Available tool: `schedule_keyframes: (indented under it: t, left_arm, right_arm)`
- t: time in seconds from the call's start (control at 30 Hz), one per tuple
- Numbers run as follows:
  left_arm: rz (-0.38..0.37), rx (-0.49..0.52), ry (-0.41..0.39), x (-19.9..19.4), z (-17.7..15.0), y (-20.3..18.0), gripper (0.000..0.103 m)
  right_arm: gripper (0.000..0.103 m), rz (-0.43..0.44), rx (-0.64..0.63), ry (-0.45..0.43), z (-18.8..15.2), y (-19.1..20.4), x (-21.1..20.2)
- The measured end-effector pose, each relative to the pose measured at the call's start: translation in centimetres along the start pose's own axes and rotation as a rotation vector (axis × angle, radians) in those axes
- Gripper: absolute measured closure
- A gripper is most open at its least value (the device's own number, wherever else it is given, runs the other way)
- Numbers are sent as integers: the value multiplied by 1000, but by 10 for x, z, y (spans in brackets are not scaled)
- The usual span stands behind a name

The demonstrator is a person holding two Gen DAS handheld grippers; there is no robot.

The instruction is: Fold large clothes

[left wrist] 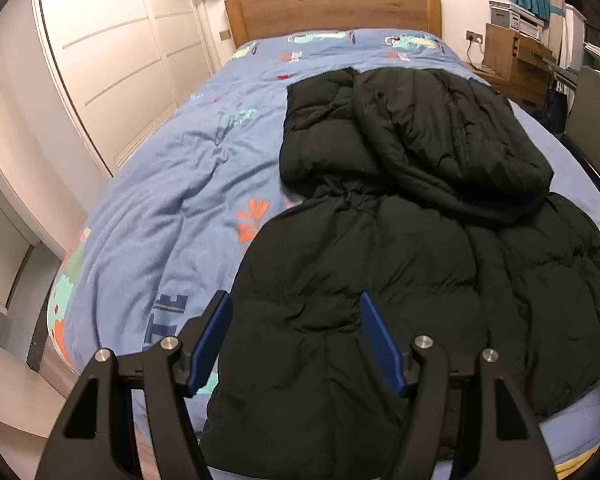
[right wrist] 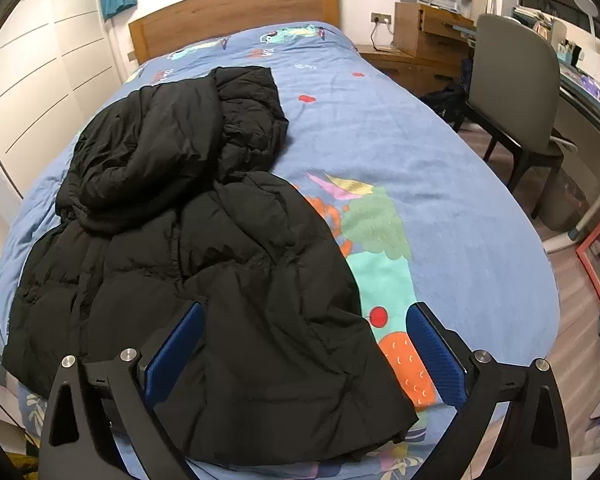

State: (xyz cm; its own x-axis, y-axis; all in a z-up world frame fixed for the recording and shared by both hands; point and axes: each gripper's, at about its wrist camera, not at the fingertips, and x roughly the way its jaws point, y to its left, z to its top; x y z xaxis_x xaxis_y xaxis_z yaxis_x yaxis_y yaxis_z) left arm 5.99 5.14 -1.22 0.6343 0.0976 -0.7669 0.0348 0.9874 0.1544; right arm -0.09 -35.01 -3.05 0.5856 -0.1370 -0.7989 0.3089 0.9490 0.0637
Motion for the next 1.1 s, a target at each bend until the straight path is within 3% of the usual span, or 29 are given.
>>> schedule_keyframes:
  t: [0.13, 0.3, 0.4, 0.5, 0.77, 0.9, 1.1]
  left_arm:
    - [-63, -38, 64, 20, -11, 19, 39]
    - [-245, -132, 155, 53, -33, 48, 39]
    - [-294, -187, 195, 72, -45, 63, 39]
    - [-347, -255, 220, 88, -53, 82, 39]
    - [-578, -405, 259, 127, -70, 116, 39]
    - [-623, -491, 236, 134, -76, 136, 39]
    - [-585, -547, 238, 139, -86, 160, 39]
  right_arm:
    - [2, 16, 13, 43, -6, -12, 10]
    - [2, 42, 47, 105, -17, -29, 32]
    - [2, 72, 68, 147, -24, -36, 47]
    - [2, 86, 63, 188, -28, -40, 63]
    - [1, 204, 76, 325, -34, -45, 112]
    - [1, 256, 73, 363, -39, -45, 120]
    - [1, 257, 74, 364, -42, -46, 121]
